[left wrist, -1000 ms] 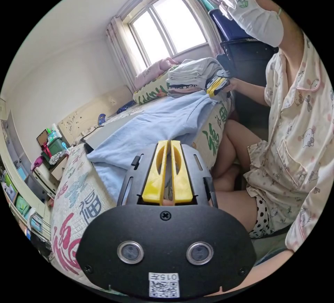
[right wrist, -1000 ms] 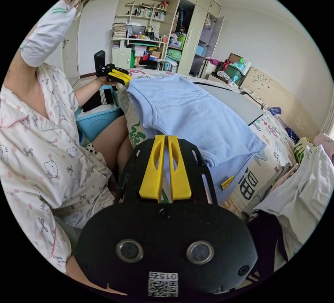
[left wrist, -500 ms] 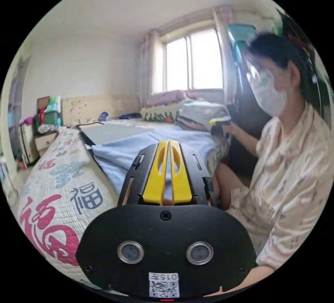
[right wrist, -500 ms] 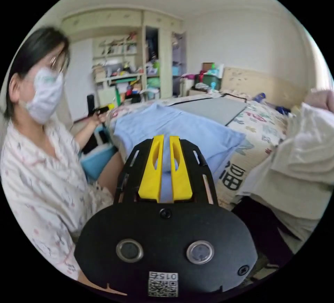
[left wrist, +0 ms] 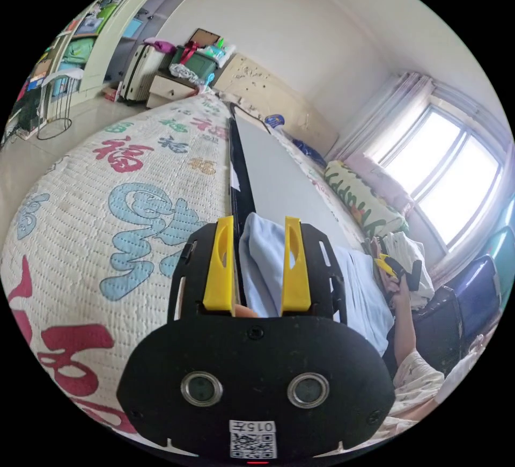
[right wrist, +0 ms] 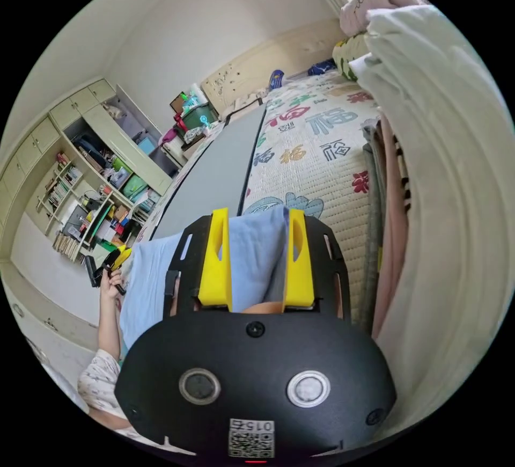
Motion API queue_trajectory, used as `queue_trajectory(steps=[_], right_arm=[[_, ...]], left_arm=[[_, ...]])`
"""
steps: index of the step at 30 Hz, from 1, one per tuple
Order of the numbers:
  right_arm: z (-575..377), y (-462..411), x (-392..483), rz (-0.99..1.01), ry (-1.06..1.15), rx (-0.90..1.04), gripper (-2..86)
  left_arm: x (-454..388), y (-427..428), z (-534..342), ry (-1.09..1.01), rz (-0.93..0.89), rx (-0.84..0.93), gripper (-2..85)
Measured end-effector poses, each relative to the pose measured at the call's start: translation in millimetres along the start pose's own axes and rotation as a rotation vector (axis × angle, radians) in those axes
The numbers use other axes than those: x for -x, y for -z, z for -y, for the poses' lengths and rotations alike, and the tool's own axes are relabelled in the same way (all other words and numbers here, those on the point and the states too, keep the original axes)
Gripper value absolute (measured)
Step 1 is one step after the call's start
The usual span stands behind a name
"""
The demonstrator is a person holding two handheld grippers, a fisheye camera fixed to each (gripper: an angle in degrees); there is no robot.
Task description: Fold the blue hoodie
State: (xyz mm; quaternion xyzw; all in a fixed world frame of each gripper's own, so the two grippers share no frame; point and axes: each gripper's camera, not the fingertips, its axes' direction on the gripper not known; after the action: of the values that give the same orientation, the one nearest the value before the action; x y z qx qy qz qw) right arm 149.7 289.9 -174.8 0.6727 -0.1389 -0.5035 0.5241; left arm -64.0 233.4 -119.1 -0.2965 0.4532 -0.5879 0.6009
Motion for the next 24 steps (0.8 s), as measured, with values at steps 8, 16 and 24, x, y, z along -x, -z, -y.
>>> queue_trajectory(steps=[8, 16, 24], right_arm=[[61.6, -40.0, 3.0, 0.092, -0.067, 0.100, 3.9], [78.6, -18.8, 20.1, 0.016, -0.055, -0.062, -0.7], [117.2, -39.9, 69.7, -0.110, 0.039, -0.125, -0.8]], left_arm=[[-19.5, -21.4, 46.9, 0.030, -0.084, 0.145, 2.7], [-48.3, 30.9, 47.6, -0.015, -0.108, -0.088, 0.7], [-78.0, 37.7, 73.9, -0.028, -0.071, -0.147, 0.4]])
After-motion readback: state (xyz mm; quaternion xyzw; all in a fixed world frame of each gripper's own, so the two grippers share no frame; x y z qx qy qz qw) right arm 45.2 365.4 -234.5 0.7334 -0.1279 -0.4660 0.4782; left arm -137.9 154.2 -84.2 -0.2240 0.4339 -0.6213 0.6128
